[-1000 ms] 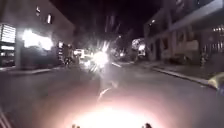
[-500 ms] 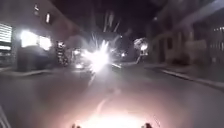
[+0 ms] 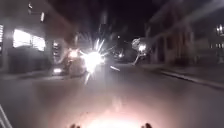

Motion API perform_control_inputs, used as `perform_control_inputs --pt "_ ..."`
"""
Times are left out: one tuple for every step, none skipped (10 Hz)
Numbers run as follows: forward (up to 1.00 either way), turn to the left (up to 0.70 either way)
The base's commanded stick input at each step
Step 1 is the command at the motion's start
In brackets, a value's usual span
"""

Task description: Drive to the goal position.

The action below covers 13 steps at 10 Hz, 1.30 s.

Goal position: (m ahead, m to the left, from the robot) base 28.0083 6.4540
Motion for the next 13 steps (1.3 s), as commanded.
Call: perform_control_inputs --pt "0.85 0.0" --pt "0.85 0.0" --pt "0.85 0.0" --pt "0.85 0.0" --pt "0.85 0.0" --pt "0.85 0.0" --pt "0.85 0.0" --pt "0.85 -0.2" --pt "0.85 -0.34" --pt "0.85 -0.34" --pt "0.85 -0.34" --pt "0.85 -0.34" --pt "0.85 -0.34"
